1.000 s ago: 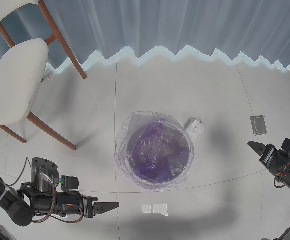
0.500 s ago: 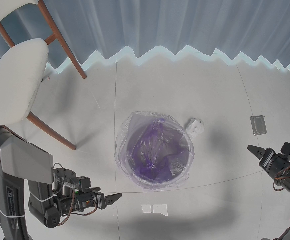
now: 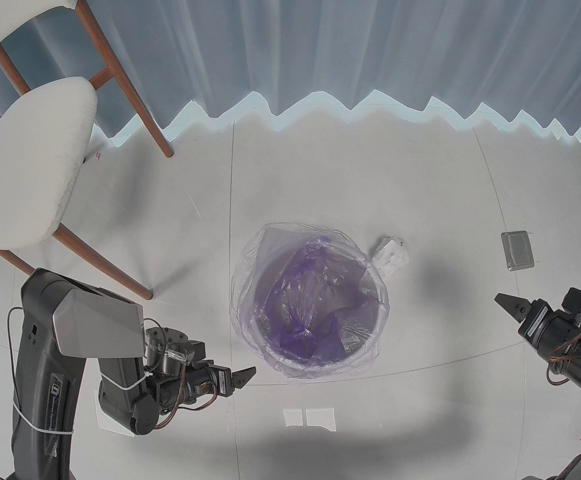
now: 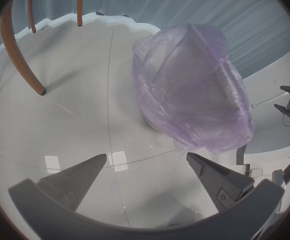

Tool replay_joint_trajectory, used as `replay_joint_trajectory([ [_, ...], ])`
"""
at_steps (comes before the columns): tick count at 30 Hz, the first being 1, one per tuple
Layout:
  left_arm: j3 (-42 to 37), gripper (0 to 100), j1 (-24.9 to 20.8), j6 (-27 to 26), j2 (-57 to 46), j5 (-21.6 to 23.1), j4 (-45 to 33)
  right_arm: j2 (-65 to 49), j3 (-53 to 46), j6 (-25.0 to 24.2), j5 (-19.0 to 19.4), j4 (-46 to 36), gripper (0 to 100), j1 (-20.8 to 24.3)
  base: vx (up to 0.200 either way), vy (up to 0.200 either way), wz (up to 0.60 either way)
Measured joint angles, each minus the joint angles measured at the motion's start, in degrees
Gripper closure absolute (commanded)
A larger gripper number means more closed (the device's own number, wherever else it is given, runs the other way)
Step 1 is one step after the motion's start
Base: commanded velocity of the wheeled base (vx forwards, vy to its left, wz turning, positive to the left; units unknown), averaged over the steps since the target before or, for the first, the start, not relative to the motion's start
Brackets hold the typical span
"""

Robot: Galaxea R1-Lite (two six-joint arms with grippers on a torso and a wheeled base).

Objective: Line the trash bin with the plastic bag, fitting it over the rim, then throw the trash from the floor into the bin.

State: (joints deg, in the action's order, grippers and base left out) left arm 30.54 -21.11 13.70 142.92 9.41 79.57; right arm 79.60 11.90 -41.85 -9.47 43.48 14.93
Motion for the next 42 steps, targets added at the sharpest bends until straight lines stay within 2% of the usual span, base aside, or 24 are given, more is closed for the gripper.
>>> replay_joint_trajectory([
  [8, 12.84, 0, 0.2, 0.0, 0.68, -1.73, -13.03, 0.13, -0.11, -0.29, 0.0, 0.01, 0, 0.0, 0.0, 0.0, 0.0],
  [13, 18.71, 0, -0.02, 0.2, 0.73, -0.93, -16.92, 0.27, -0.35, -0.79, 0.0, 0.0, 0, -0.06, 0.0, 0.0, 0.0],
  [21, 17.66, 0, -0.18, 0.23, -1.16, 7.67, -17.47, 0.51, -0.71, -1.06, 0.01, 0.06, 0, -0.06, 0.0, 0.0, 0.0],
  [27, 12.96, 0, -0.55, -0.02, -3.8, 10.13, -19.32, 0.96, -0.74, -1.32, 0.04, 0.09, 0, -0.11, 0.0, 0.0, 0.0],
  [32, 12.81, 0, -0.9, -0.05, -4.74, 9.22, -19.79, 1.21, -0.74, -1.52, 0.06, 0.09, 0, -0.11, 0.0, 0.0, 0.0],
  [42, 20.75, 0, -0.57, -0.11, -2.66, 0.13, -28.28, 1.29, -1.23, -1.5, 0.01, 0.13, 0, -0.11, 0.0, 0.0, 0.0],
])
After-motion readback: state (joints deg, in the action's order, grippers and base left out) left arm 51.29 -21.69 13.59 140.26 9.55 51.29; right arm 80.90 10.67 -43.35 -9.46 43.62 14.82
